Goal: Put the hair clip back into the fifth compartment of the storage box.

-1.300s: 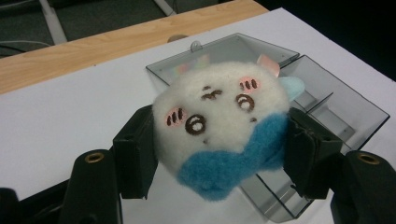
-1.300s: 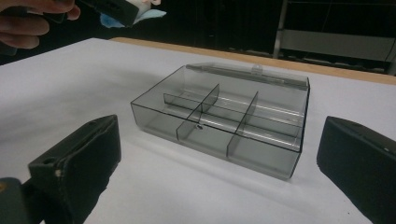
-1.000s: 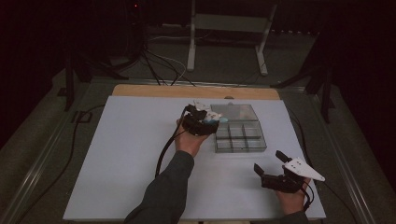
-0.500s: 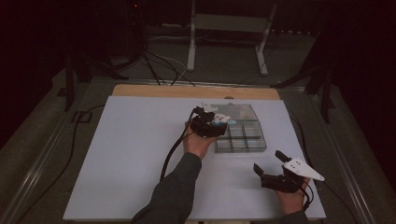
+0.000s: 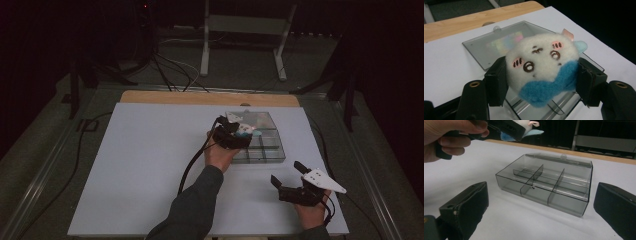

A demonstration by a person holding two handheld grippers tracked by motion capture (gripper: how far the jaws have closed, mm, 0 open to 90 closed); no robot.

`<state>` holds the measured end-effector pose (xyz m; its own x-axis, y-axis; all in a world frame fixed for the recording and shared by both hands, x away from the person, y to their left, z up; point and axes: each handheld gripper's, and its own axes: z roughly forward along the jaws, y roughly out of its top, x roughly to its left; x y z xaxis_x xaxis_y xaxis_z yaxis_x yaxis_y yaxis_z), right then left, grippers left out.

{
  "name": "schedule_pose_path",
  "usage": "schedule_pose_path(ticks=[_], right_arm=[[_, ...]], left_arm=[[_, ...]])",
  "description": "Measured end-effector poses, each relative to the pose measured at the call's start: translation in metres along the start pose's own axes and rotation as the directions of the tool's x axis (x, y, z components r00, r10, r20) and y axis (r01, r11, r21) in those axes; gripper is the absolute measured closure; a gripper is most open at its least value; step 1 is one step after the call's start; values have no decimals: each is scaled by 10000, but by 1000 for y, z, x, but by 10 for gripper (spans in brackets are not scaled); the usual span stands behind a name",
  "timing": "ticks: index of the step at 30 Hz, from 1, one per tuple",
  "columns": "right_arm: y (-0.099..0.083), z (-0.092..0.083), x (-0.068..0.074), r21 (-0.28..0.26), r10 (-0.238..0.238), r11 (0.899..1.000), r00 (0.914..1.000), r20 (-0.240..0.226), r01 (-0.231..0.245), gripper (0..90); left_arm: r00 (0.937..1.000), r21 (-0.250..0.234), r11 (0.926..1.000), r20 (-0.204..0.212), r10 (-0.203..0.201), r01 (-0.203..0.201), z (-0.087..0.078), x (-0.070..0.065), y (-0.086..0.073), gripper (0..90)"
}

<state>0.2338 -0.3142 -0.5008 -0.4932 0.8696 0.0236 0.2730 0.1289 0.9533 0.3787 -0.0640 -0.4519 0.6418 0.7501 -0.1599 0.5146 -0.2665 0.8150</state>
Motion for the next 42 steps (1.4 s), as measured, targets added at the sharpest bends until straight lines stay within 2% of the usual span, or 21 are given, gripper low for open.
schedule_pose_path(ticks=[8, 13, 42], right_arm=[[0, 0, 0, -6, 2, 10000, 10000, -1, -2, 0], [0, 0, 0, 8, -13, 10000, 10000, -15, 13, 0], [0, 0, 0, -14, 0, 10000, 10000, -45, 0, 0]], left_arm=[[9998, 21, 10000, 182, 0, -1, 5, -5, -1, 362], [9995, 138, 9997, 251, 178, -181, 10, -10, -2, 362], [9976, 303, 9995, 685, -91, 71, 31, -28, -3, 360]])
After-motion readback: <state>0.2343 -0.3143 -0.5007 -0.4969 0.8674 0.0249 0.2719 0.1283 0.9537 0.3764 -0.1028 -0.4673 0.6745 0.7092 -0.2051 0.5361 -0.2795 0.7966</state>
